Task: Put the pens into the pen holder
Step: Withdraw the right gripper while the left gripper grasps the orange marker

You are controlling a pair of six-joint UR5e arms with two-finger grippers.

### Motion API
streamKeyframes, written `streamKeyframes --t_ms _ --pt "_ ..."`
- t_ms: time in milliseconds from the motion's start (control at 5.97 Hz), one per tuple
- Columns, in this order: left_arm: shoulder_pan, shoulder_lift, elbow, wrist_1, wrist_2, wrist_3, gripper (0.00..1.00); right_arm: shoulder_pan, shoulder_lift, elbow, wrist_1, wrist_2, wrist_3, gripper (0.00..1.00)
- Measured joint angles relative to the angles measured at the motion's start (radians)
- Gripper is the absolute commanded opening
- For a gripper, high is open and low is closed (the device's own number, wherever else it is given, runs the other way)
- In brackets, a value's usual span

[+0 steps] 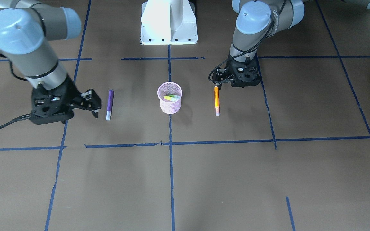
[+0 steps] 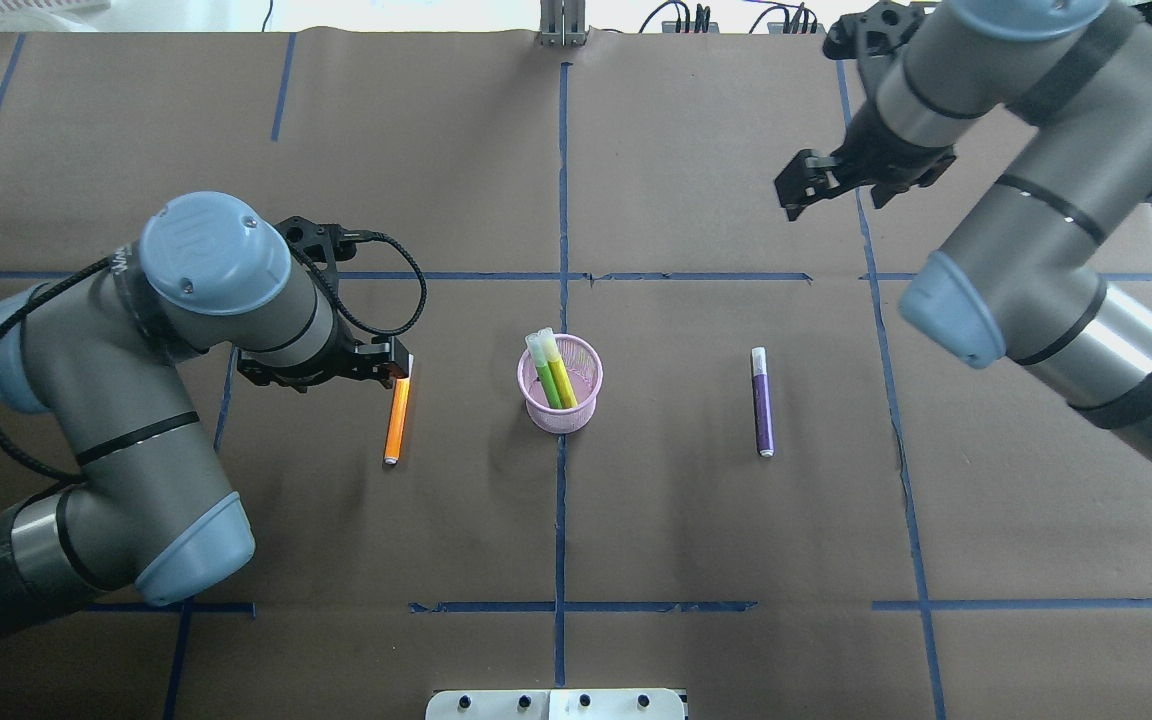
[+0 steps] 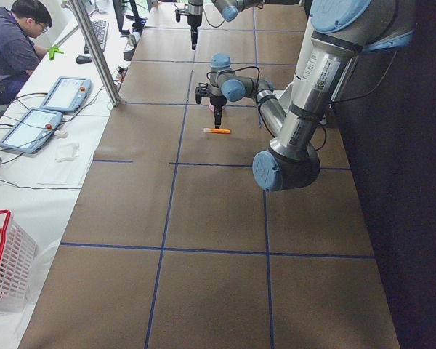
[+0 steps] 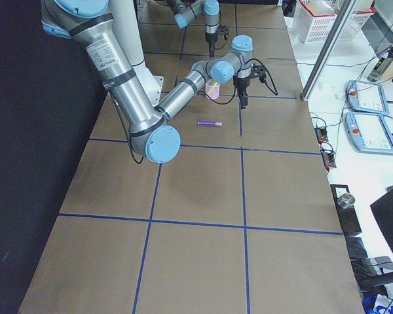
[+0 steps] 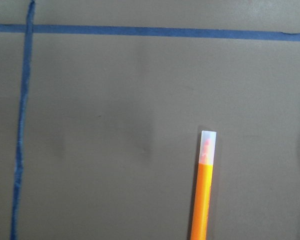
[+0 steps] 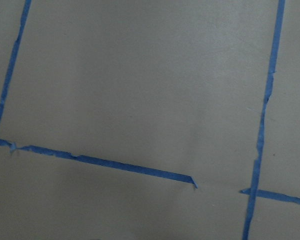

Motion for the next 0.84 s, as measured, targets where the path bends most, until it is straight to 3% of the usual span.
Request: streamKeyframes --t_ms 167,502,837 --pt "0.006 -0.014 0.066 -0.077 0.007 -0.041 0.63 0.029 -0.032 0.0 0.0 0.035 -0.077 1.0" --pt "0.014 -0.036 0.146 -0.172 0.01 -0.085 0.63 0.044 -0.056 0.001 0.002 0.051 -0.111 1.0" --pt "0.028 -0.038 0.169 -0.188 0.01 -0.089 0.59 0.045 -0.067 0.001 0.003 0.05 -0.114 1.0"
